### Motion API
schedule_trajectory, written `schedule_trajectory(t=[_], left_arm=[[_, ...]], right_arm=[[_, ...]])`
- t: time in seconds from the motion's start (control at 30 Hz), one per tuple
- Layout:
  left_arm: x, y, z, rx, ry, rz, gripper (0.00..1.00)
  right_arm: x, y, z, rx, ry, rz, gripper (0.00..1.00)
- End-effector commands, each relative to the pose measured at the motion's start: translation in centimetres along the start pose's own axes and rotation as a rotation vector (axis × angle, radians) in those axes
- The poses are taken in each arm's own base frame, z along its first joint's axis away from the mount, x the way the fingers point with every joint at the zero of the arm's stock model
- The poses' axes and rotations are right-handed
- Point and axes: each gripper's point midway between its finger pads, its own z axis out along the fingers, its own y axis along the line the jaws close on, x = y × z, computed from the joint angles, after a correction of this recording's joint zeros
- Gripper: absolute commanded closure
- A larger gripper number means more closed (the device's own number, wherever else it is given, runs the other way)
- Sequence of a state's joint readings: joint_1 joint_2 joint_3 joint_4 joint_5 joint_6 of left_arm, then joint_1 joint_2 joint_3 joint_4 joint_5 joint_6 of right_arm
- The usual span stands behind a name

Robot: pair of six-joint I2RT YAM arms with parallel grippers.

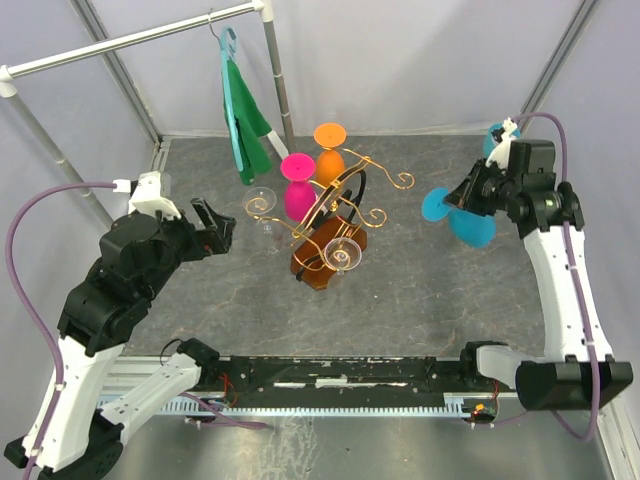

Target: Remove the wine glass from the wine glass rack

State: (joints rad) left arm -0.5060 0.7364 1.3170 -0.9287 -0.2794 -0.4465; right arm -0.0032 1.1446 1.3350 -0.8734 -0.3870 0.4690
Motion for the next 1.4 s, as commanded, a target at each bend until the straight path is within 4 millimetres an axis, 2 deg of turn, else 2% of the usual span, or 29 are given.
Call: schedule_trajectory(t=[0.0,0.07,0.2,0.27,0.4,0.5,0.63,0.73,0.9,1.0,1.07,1.2,1.37], left_arm=[[-0.8,-0.4,0.0,0.021,-0.033,0.015,0.01],[-0.8,-0.2,0.0,0.014,-0.035,0.016,0.01],[-0.7,0.2,-0.1,-0.005,-0.039,0.021,0.01],[-0.6,0.4,0.1,-0.015,-0.038,0.02,0.01],[-0.7,0.6,0.1,-0.028,-0.04,0.024,0.01],[-1.6,0.8,-0.3,-0.044,-0.062,0.025,0.01],[-2.2,1.1,-0.6,-0.063,-0.082,0.025,0.01],[-2.2,1.4,-0.6,-0.079,-0.087,0.024,0.01],[-2.1,2.2,-0.3,-0.121,-0.092,0.032,0.01],[-2.2,2.2,-0.1,-0.128,-0.092,0.038,0.01],[-2.3,2.2,0.1,-0.134,-0.091,0.044,0.01],[-2.3,2.3,0.6,-0.147,-0.081,0.06,0.01],[-1.8,2.2,1.4,-0.156,-0.058,0.073,0.01]], right_arm=[[-4.7,-2.3,0.7,0.162,-0.071,-0.121,0.99],[-7.2,-2.0,1.3,0.174,-0.103,-0.15,0.99],[-12.4,-2.6,3.0,0.282,-0.167,-0.244,0.99],[-13.9,-3.5,5.3,0.36,-0.138,-0.298,0.99],[-17.0,-2.2,9.5,0.446,-0.132,-0.444,0.99],[-19.6,-2.2,12.9,0.547,-0.155,-0.56,0.99],[-22.4,-2.8,17.2,0.764,-0.214,-0.791,0.99],[-23.4,-3.3,20.5,0.866,-0.274,-0.935,0.99],[-25.3,-3.8,24.3,0.983,-0.334,-1.144,0.99],[-25.6,-4.8,26.6,1.001,-0.348,-1.203,1.0],[-25.6,-6.1,27.7,0.982,-0.348,-1.177,0.99],[-24.8,-8.5,30.1,0.983,-0.312,-1.207,0.99],[-22.5,-11.7,33.0,1.006,-0.226,-1.272,0.99]])
